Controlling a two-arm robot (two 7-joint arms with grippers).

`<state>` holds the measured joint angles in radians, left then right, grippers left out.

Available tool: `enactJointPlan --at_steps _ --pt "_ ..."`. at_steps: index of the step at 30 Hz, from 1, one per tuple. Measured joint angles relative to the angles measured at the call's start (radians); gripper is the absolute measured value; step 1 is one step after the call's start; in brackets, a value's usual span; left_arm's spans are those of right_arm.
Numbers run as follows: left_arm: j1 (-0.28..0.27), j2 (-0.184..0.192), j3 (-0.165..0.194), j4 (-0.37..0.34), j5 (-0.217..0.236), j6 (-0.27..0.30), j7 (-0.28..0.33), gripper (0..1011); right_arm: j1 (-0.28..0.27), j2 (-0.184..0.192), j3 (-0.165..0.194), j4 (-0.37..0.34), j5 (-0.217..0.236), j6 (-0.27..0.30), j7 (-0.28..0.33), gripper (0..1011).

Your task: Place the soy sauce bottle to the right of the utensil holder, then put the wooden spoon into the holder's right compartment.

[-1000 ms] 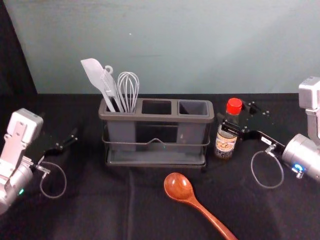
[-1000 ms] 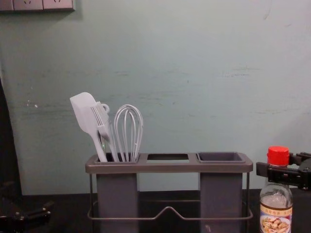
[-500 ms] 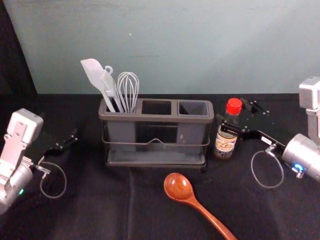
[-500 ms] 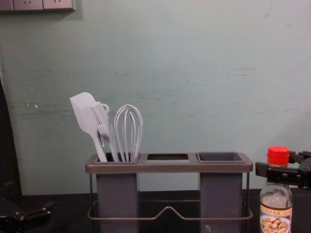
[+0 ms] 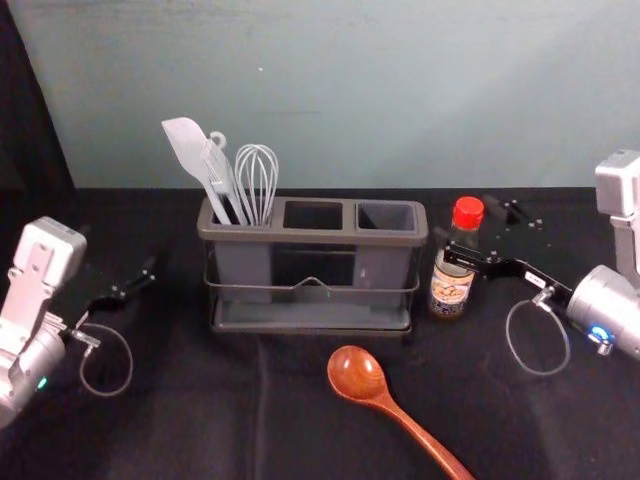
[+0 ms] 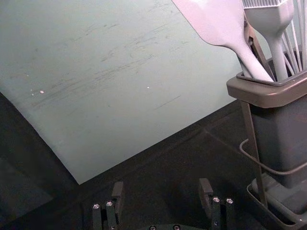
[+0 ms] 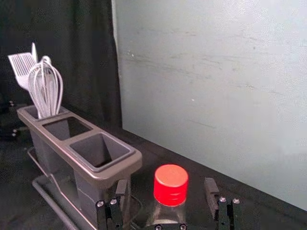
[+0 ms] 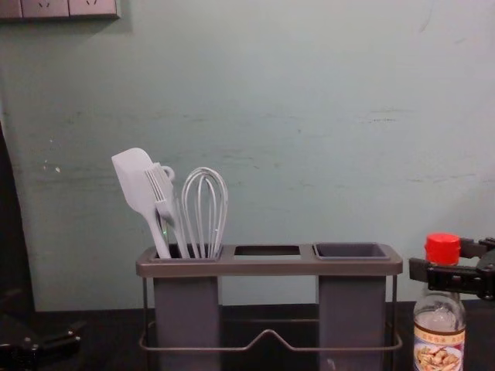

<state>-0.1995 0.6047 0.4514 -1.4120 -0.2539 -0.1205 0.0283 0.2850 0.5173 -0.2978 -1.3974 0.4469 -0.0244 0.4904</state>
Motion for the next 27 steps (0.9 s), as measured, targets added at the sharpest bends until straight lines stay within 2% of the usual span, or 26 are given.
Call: enactJointPlan --at_steps 5,8,14,21,23,24,27 --pt "0.0 0.0 0.0 0.0 0.0 0.0 0.0 1011 -0.03 0.017 0.018 -0.049 -0.013 0.013 -0.025 1004" --pt "0.0 0.0 0.0 0.0 0.0 0.0 0.0 1011 -0.072 0.037 0.052 -0.1 -0.011 0.0 -0.035 1004" --pt "0.0 0.0 0.0 0.0 0.0 0.0 0.0 1011 -0.138 0.054 0.113 -0.156 0.013 -0.046 -0.041 1004" --pt "0.0 0.0 0.0 0.0 0.0 0.0 0.0 1011 -0.198 0.093 0.159 -0.22 0.064 -0.074 0.024 1004" --pt "0.0 0.0 0.0 0.0 0.0 0.0 0.0 1012 -0.22 0.119 0.167 -0.254 0.079 -0.074 0.054 1004" --pt "0.0 0.0 0.0 0.0 0.0 0.0 0.0 1012 -0.232 0.145 0.167 -0.286 0.084 -0.066 0.077 1004" --pt "0.0 0.0 0.0 0.0 0.0 0.0 0.0 1012 -0.249 0.183 0.163 -0.331 0.096 -0.051 0.112 1004"
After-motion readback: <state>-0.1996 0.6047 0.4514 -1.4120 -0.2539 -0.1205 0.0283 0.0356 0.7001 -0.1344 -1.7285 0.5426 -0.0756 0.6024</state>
